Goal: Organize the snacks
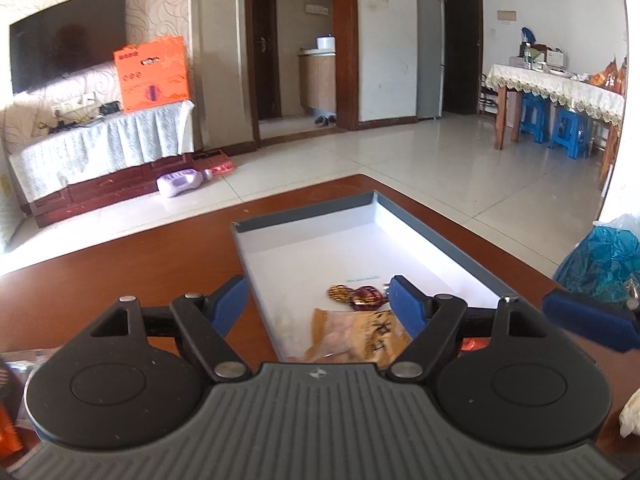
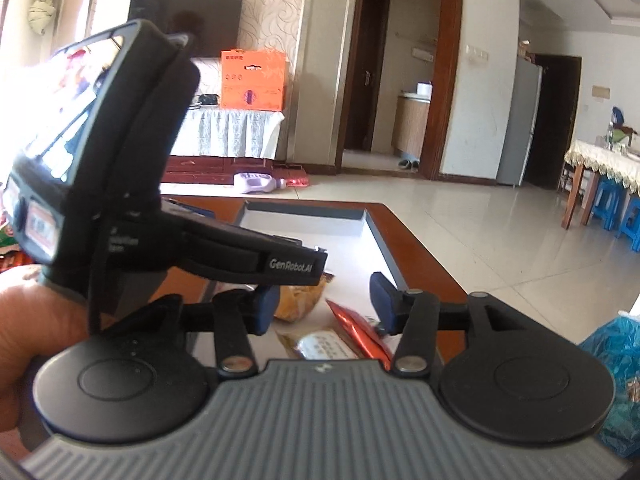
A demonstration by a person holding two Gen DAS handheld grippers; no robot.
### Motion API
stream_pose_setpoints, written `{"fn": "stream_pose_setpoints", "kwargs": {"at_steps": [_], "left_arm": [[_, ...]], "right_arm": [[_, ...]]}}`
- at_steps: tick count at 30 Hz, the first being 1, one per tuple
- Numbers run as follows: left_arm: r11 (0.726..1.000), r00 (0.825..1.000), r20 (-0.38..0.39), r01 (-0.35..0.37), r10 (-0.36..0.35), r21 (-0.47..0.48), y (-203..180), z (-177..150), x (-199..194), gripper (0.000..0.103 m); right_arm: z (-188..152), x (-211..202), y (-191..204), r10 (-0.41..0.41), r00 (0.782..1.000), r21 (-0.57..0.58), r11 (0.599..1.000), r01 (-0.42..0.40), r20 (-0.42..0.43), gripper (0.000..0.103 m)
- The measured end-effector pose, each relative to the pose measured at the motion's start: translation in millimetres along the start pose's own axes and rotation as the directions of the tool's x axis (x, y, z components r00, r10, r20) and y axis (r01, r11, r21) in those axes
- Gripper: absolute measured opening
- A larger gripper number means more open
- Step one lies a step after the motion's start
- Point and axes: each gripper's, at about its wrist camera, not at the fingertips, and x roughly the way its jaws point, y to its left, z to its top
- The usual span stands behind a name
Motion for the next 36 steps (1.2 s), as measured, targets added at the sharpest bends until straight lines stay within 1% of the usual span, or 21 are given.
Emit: {"fn": "stream_pose_setpoints", "kwargs": {"at_steps": [5, 9, 12, 14, 16, 19, 22, 24, 27, 31, 32, 34, 36], "left_arm": [[0.999, 0.999, 0.014, -0.029, 0.029, -0.034, 22, -2, -26, 0.081], [0.997, 0.998, 0.024, -0.065, 0.065, -0.033, 41, -6, -43, 0.082], [0.994, 0.995, 0.025, -0.093, 0.095, -0.054, 57, -10, -52, 0.082], [0.991, 0.995, 0.011, -0.103, 0.104, -0.089, 70, -12, -58, 0.082], [0.985, 0.992, 0.008, -0.122, 0.124, -0.118, 80, -14, -67, 0.082], [0.977, 0.984, 0.017, -0.174, 0.177, -0.124, 91, -19, -83, 0.082], [0.965, 0.972, 0.023, -0.228, 0.233, -0.128, 103, -30, -99, 0.082], [0.955, 0.965, 0.004, -0.259, 0.262, -0.141, 112, -39, -108, 0.082], [0.946, 0.963, -0.031, -0.270, 0.269, -0.178, 129, -52, -118, 0.082], [0.932, 0.951, -0.060, -0.308, 0.303, -0.190, 147, -63, -131, 0.082], [0.929, 0.949, -0.066, -0.316, 0.309, -0.194, 150, -67, -135, 0.083], [0.922, 0.943, -0.083, -0.333, 0.323, -0.198, 154, -72, -138, 0.088], [0.912, 0.933, -0.104, -0.359, 0.344, -0.198, 154, -78, -140, 0.089]], "right_arm": [[4, -8, 11, 0.043, 0.999, -0.012, 0.999, -0.043, 0.027, 0.057], [7, -10, 23, 0.065, 0.997, -0.044, 0.997, -0.064, 0.032, 0.058], [9, -7, 24, 0.053, 0.999, -0.030, 0.998, -0.053, 0.010, 0.058], [9, -5, 24, 0.027, 1.000, -0.016, 0.999, -0.027, -0.010, 0.058], [11, -5, 20, 0.015, 1.000, 0.016, 1.000, -0.015, -0.009, 0.058], [11, -11, 21, 0.017, 1.000, 0.055, 0.998, -0.018, 0.024, 0.058], [10, -13, 30, 0.053, 0.997, 0.065, 0.996, -0.056, 0.050, 0.058], [12, -14, 39, 0.081, 0.995, 0.053, 0.995, -0.084, 0.058, 0.058], [17, -14, 54, 0.121, 0.991, 0.036, 0.992, -0.124, 0.061, 0.058], [21, -16, 75, 0.164, 0.985, 0.015, 0.986, -0.165, 0.059, 0.059], [21, -16, 79, 0.174, 0.983, 0.010, 0.985, -0.175, 0.056, 0.059], [23, -13, 88, 0.189, 0.981, 0.001, 0.982, -0.190, 0.046, 0.062], [21, -13, 98, 0.201, 0.979, -0.010, 0.980, -0.200, 0.028, 0.063]]}}
